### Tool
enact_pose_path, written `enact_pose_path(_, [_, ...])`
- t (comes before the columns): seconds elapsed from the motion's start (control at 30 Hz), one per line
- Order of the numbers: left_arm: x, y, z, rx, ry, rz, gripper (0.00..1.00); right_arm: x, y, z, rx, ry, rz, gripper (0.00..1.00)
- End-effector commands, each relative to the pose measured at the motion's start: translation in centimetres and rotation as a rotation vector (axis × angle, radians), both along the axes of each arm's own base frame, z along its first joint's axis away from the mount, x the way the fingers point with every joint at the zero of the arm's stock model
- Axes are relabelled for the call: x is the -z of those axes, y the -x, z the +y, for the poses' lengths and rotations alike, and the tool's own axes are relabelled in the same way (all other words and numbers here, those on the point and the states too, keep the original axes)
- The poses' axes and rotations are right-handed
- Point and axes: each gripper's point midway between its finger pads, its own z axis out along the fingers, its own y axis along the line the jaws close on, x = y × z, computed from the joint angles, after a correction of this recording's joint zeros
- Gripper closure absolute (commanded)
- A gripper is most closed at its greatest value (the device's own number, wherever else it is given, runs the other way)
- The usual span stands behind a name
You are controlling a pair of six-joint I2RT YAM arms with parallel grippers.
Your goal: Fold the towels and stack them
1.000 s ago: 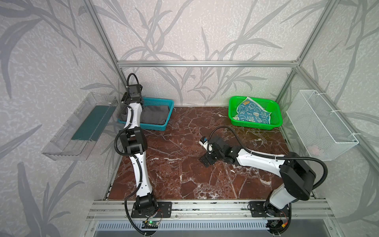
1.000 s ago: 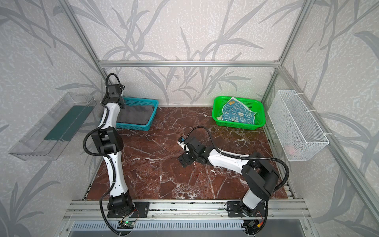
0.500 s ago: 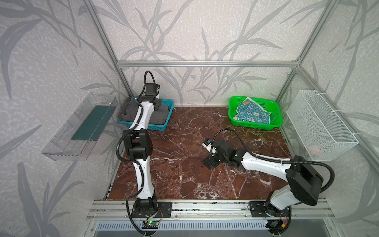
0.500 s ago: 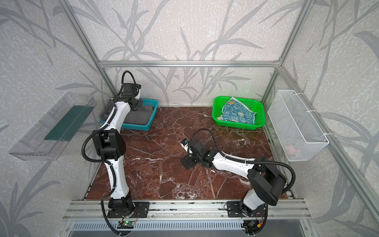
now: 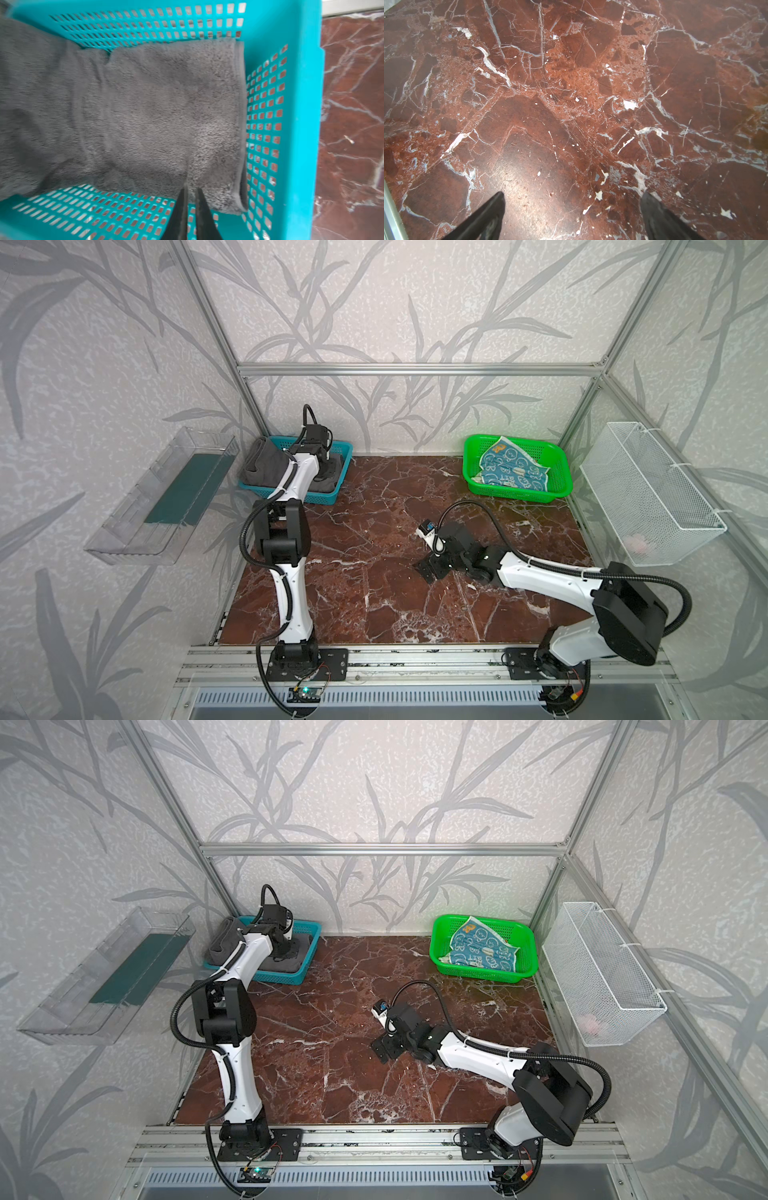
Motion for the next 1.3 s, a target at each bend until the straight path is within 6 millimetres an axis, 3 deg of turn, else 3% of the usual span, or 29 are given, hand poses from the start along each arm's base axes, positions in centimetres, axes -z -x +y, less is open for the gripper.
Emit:
enact_pose_path(0.0, [1.7,-0.1,-2.5,0.011,0.150,0.044,0.90,-1.3,-0.8,-0.9,0.052,-0.036,-0.012,0.01])
enact_pose_path(0.37, [3.6,-2.0,-5.3,-0.004,0.316,0.039,0.93,-4.3,-3.4,-6.7,0.215,-0.043,-0.043,0.00])
enact_pose_path(0.6, [3.2,-3.7,-8.3,0.009,0.408,-0.005,0.93,-5.8,-5.4,-10.8,0.360,-0.039,-0.083,0.01])
enact_pose_path(0.93, [3.0,-5.8,-10.6,-0.021,0.514,-0.065,0.93,-8.0,-9.6,-17.0,0.576,0.034,-0.135,0.00])
enact_pose_path(1.13, [0.5,-6.1,-10.9,-0.006,0.517,-0.118,0.87,-9.2,-14.5,-19.7,0.671,0.091,-0.157,0.02])
enact_pose_path(1.2, [-1.1,-6.0,-11.0,0.011,0.506,-0.144,0.79,-9.5,-16.4,-20.6,0.704,0.104,-0.147,0.03])
enact_pose_path(1.27, [-3.0,-5.7,-11.3,0.028,0.502,-0.169,0.64,-9.6,-18.2,-21.1,0.717,0.109,-0.131,0.04])
